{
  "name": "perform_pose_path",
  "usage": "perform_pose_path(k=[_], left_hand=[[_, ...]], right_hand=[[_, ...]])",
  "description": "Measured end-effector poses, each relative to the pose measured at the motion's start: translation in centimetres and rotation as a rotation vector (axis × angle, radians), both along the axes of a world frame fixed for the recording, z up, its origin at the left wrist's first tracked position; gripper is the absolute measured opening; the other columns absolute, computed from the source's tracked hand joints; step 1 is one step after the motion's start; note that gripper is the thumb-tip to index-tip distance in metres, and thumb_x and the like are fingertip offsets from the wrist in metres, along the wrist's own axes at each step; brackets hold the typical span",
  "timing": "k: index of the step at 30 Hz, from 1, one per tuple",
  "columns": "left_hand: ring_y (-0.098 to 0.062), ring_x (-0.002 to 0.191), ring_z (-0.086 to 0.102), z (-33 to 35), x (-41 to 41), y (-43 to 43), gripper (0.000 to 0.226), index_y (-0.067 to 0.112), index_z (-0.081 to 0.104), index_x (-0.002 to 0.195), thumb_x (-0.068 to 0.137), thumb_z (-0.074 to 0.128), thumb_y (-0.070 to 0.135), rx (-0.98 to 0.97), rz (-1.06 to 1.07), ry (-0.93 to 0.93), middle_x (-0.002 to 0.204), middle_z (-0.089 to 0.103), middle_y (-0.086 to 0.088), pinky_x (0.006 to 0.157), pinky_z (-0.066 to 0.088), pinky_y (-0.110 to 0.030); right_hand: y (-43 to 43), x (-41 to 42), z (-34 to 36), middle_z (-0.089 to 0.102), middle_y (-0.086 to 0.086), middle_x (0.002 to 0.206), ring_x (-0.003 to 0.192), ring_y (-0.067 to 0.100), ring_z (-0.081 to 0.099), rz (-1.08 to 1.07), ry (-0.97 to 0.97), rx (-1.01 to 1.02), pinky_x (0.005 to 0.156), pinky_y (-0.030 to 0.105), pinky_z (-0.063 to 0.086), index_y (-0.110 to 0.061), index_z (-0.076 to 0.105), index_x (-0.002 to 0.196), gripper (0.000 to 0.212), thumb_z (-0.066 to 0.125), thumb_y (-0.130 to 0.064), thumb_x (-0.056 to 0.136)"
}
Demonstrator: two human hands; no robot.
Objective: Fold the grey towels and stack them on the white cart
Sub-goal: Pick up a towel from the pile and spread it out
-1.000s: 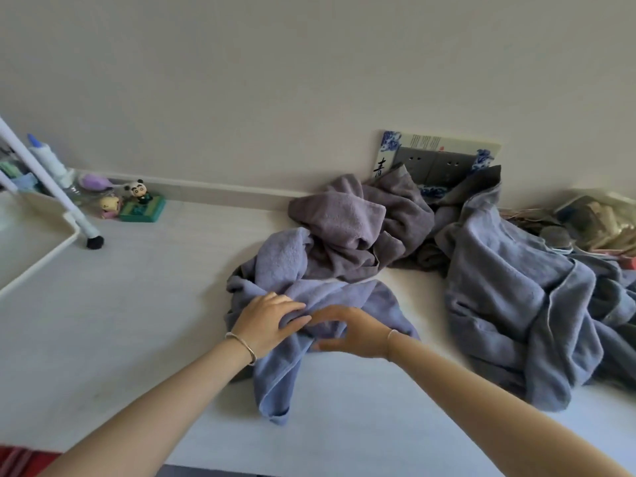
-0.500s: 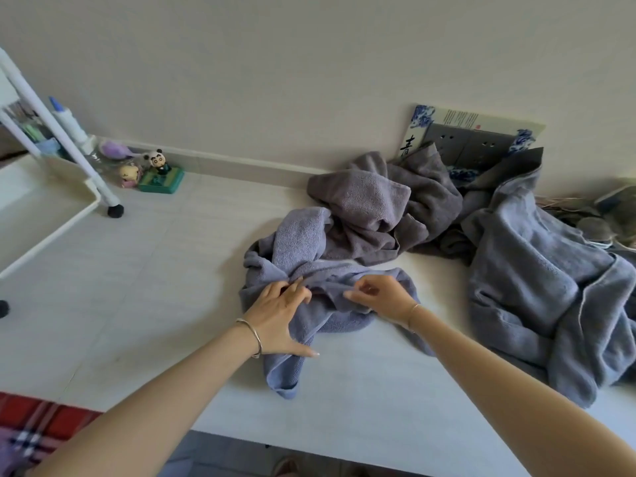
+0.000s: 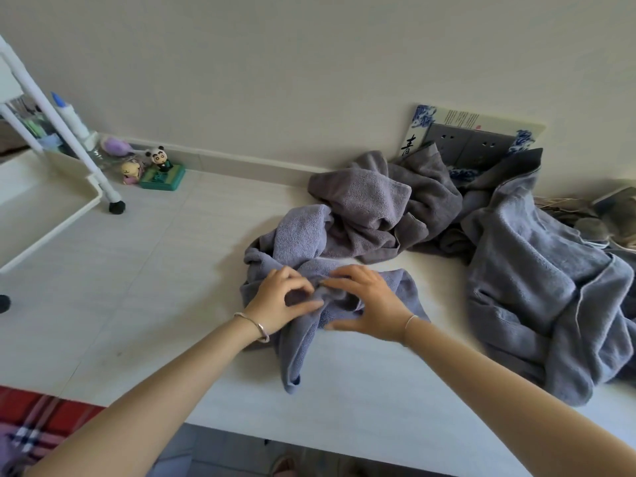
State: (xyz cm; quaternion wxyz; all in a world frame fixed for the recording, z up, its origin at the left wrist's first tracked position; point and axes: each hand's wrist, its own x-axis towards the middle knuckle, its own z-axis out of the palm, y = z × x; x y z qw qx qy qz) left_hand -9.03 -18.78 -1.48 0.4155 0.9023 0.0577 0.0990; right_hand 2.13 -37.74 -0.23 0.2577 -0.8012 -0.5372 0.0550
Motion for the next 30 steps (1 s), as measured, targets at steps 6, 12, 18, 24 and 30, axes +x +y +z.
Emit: perform_pose_path(k=[6, 12, 18, 24, 30], left_hand=[[-0.003, 0.080, 0.053, 4.8, 1.4, 1.2, 0.023, 0.018, 0.059, 0.080, 0.089, 0.057, 0.039, -0.559, -0.049, 0.209, 0.077, 0.062, 0.007, 0.088, 0.041, -0.026], [-0.011, 0.103, 0.060, 13.4, 3.5, 0.2, 0.072, 0.012, 0.067, 0.103, 0.075, 0.048, 0.075, -0.526, -0.086, 0.160, 0.106, 0.067, 0.001, 0.098, 0.043, -0.027], [-0.007, 0.087, 0.066, 21.9, 3.4, 0.5, 0.043, 0.015, 0.070, 0.093, 0.071, 0.073, 0.051, -0.267, -0.168, 0.240, 0.094, 0.072, 0.006, 0.087, 0.051, -0.028], [-0.024, 0.102, 0.065, 31.3, 4.0, 1.7, 0.069, -0.001, 0.063, 0.107, 0.074, 0.067, 0.059, -0.334, -0.112, -0.045, 0.109, 0.067, -0.017, 0.099, 0.046, -0.045], [-0.026, 0.095, 0.066, 42.5, 3.6, 0.4, 0.066, -0.007, 0.064, 0.104, 0.078, 0.055, 0.053, -0.307, -0.187, -0.251, 0.105, 0.069, -0.018, 0.091, 0.052, -0.032]], right_hand=[[1.9, -0.3, 5.3, 0.051, -0.005, 0.065, 0.064, 0.007, 0.045, -0.082, 0.519, -0.087, 0.063, 0.025, 0.039, -0.011, 0.060, 0.076, 0.040, 0.074, -0.049, 0.074], [1.8, 2.1, 15.9, 0.066, 0.026, 0.105, 0.090, 0.025, 0.061, -0.082, 0.936, 0.060, 0.083, 0.038, 0.047, 0.001, 0.066, 0.105, 0.050, 0.072, -0.039, 0.076], [-0.2, 3.7, 28.3, 0.070, 0.010, 0.079, 0.071, 0.019, 0.067, -0.076, 0.906, 0.324, 0.066, 0.028, 0.056, -0.013, 0.073, 0.080, 0.035, 0.071, -0.047, 0.069], [-2.3, 4.5, 35.6, 0.071, 0.010, 0.086, 0.078, 0.018, 0.068, -0.061, 0.818, 0.479, 0.068, 0.027, 0.055, -0.012, 0.071, 0.090, 0.065, 0.083, -0.060, 0.047], [-3.9, 2.9, 42.3, 0.073, 0.004, 0.095, 0.088, 0.013, 0.069, -0.002, 0.768, 0.604, 0.073, 0.024, 0.055, -0.020, 0.076, 0.089, 0.053, 0.076, -0.060, 0.054]])
